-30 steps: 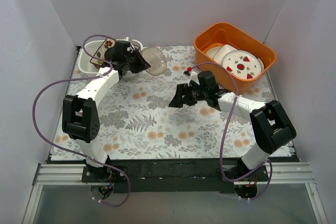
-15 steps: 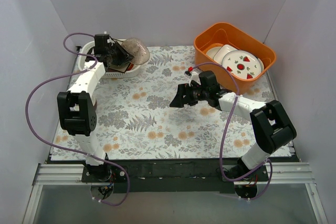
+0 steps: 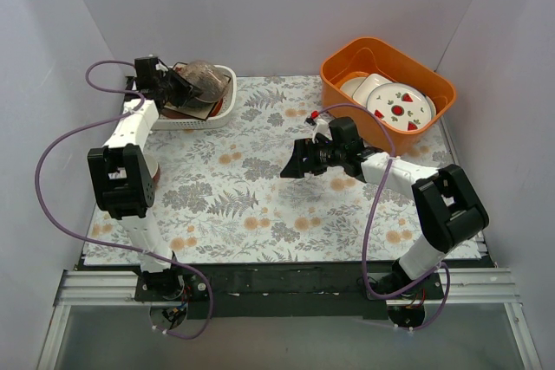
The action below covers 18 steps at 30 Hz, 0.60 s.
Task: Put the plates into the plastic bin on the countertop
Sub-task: Place the plate in the plastic bin.
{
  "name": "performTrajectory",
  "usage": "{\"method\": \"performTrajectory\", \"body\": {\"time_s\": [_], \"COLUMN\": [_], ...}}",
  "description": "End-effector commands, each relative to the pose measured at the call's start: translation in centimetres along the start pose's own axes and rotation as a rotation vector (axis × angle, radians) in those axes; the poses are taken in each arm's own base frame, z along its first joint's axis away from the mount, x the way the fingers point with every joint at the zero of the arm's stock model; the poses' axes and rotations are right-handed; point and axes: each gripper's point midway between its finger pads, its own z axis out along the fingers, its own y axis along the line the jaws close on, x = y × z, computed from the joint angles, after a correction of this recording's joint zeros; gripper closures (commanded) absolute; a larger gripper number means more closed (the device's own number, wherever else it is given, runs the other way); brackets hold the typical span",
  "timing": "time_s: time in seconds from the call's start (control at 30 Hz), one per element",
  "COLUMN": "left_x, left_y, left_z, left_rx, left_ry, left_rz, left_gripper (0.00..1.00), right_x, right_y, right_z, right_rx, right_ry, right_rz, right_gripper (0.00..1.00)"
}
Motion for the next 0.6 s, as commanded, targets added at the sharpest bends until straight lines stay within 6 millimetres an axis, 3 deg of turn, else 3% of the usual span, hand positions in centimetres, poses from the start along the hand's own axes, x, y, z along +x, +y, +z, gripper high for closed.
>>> {"method": "performTrajectory", "body": {"time_s": [0.0,0.37,0.57], "left_x": [-2.1,-3.0,-3.6], "left_y": [-1.6,-0.4,1.3], "left_z": [-1.7,-1.8,-1.2], "left_rx": [0.047,0.032,-0.001], "left_ry": [-0.064,-0.075,-0.081], "left_rz": [0.010,0.015,0.003], "left_gripper": [1.00,1.00,1.00], "right_x": [-0.9,-0.8,-0.6], "right_y": [0.2,-0.1,-0.2], "right_z": [0.3,0.6,0.8], "right_rx": [-0.029,-0.032,-0.031], "right_ry": [-0.024,-0.014,-0.008], "right_rz": [-0.026,-0.014,-0.010], "right_gripper": [0.02,0.02,0.02]}}
